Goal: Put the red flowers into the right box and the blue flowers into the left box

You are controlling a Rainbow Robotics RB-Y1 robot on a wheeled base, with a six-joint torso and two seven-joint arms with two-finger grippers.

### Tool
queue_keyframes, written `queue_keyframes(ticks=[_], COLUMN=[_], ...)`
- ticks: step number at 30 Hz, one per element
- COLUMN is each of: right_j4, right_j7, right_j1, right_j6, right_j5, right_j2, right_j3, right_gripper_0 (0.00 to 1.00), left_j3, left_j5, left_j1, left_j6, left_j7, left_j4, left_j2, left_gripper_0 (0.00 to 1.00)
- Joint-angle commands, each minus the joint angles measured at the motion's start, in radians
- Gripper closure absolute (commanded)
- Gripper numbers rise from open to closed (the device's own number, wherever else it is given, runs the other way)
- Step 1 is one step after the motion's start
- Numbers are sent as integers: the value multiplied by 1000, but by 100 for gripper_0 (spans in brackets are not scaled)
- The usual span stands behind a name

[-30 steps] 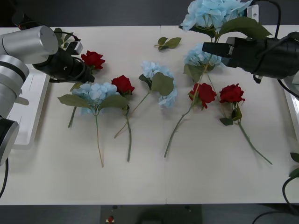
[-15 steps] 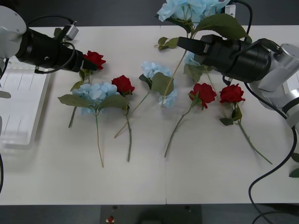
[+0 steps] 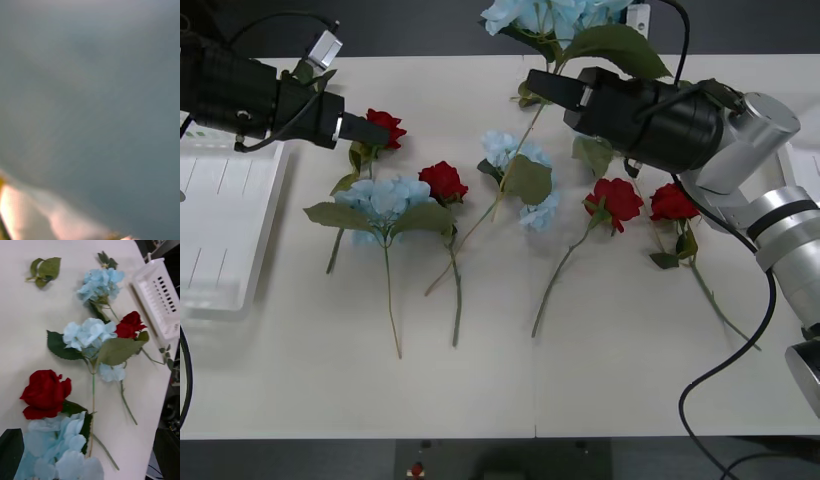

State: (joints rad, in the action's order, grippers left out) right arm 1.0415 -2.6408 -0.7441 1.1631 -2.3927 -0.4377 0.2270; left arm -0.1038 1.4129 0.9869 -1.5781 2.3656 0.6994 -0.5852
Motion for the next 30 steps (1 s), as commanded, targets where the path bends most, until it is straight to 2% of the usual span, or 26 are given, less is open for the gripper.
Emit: queue_keyframes(ticks=[1, 8, 15, 30], right_j4=[37, 37, 37, 37], right_j7=[-31, -38, -42, -45], right_j1=[-60, -66, -66, -66], right_j6=[-29, -56, -56, -56], right_j5=[27, 44, 44, 43], right_j2=[27, 53, 62, 66], right_j3=[-3, -3, 0, 5], right_gripper_0=[100, 100, 100, 100], left_j3=[-1, 84, 211, 222], left_j5=[86, 287, 472, 423], left_j1=[44, 42, 44, 44], left_j6=[-92, -209, -214, -141], left_j7=[43, 58, 80, 110], left_j4=[29, 29, 29, 58], left_j2=[-28, -8, 44, 157], left_gripper_0=[0, 0, 0, 0])
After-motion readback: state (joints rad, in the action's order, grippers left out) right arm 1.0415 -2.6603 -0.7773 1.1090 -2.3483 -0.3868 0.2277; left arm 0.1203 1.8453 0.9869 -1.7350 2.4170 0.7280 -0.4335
